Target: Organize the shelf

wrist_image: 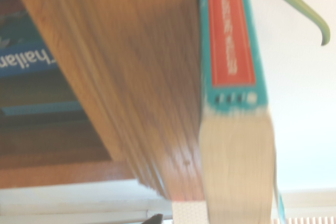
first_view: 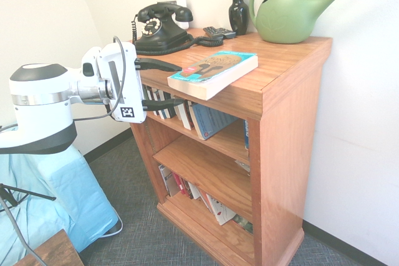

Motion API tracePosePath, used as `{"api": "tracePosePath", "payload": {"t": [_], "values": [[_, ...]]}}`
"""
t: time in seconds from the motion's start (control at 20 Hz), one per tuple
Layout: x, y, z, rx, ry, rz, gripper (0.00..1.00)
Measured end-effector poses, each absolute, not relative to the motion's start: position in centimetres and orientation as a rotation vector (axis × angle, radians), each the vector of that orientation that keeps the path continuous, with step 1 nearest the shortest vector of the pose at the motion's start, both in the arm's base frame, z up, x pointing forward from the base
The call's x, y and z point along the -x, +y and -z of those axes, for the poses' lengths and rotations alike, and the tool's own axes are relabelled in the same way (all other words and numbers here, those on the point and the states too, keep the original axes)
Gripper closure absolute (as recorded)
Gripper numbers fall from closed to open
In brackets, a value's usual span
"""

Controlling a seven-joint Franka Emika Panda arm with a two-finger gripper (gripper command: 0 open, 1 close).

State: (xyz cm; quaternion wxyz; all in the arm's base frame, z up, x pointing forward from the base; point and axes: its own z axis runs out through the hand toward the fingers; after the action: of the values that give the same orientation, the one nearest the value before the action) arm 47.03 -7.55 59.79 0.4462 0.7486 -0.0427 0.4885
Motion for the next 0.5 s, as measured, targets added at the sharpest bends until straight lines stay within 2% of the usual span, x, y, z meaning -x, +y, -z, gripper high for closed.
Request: {"api": "tracePosePath", "payload": {"t": [0.45, 0.5], "values": [[-51.7, -8.7, -59.0, -1.854, -0.104, -1.190, 0.00], [-52.1, -9.1, -58.8, -1.858, -0.113, -1.185, 1.00]]}}
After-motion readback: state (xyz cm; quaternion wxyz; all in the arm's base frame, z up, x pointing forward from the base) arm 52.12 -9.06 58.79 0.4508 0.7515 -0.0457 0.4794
